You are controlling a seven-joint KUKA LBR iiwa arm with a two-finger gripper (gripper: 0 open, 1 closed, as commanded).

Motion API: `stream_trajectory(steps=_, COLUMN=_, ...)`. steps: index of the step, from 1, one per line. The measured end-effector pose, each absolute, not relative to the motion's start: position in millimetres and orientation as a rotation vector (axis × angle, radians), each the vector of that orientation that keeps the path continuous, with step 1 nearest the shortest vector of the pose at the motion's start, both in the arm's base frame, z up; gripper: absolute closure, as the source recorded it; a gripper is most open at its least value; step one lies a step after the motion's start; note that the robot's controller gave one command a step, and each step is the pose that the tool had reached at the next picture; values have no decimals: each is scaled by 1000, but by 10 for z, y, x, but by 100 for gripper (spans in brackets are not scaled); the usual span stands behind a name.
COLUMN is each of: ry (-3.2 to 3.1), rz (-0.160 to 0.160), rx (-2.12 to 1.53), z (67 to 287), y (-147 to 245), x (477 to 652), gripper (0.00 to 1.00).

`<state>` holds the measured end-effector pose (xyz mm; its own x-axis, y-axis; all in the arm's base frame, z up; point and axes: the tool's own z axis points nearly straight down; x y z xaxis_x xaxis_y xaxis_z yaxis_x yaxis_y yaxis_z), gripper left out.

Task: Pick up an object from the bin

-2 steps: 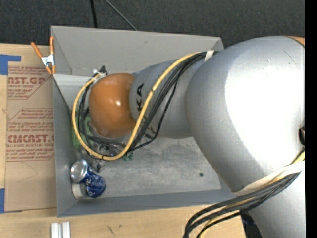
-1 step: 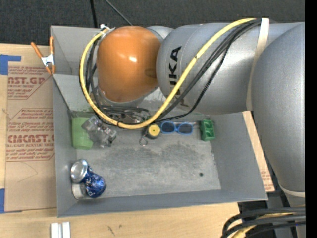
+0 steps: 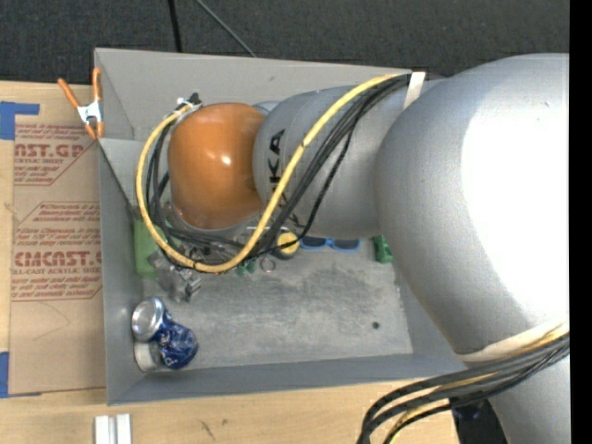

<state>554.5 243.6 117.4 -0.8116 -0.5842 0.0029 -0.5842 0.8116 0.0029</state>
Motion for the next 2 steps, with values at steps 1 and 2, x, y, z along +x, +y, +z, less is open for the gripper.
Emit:
stream_trajectory(steps=1, ry=-2992, rz=-3, rx=965, z=1208, y=2440, x=5560, gripper=0)
stream_trajectory(steps=2, ry=-3076, rz=15, rx=701, z=722, y=2266, x=4944, gripper=0)
